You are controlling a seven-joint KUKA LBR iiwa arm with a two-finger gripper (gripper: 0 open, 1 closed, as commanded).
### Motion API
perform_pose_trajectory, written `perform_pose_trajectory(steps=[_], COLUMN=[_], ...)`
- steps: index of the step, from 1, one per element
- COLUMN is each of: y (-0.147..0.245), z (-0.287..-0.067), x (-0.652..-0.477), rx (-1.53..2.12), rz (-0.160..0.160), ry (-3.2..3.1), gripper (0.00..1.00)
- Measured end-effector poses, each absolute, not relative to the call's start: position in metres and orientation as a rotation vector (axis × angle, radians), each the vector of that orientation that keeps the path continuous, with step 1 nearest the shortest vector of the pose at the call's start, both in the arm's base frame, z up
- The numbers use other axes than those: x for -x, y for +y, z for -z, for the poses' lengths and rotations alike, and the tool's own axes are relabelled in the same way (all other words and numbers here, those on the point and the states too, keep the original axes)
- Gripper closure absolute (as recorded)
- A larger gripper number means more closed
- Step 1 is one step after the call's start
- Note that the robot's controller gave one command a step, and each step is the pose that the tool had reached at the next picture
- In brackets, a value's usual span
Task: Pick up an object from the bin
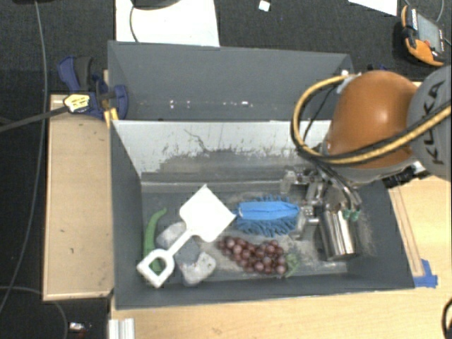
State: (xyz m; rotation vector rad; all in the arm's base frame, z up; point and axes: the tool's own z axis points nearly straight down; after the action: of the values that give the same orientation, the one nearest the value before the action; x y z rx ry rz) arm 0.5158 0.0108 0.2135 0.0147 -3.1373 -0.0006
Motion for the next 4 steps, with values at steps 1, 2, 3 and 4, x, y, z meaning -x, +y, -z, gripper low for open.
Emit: perform_pose_trajectory(steps=[1, 2, 3, 4], y=[0.011, 0.013, 0.011, 0.013], z=[-0.217, -0.069, -0.142, -0.078], x=[-0.517, -0.587, -0.59, -0.583], rx=[-0.014, -0.127, -0.054, -0.11], rz=[0.001, 0.001, 0.001, 0.003], ry=[-3.144, -3.145, -3.157, -3.134], gripper=[0.0, 0.0, 0.0, 0.0])
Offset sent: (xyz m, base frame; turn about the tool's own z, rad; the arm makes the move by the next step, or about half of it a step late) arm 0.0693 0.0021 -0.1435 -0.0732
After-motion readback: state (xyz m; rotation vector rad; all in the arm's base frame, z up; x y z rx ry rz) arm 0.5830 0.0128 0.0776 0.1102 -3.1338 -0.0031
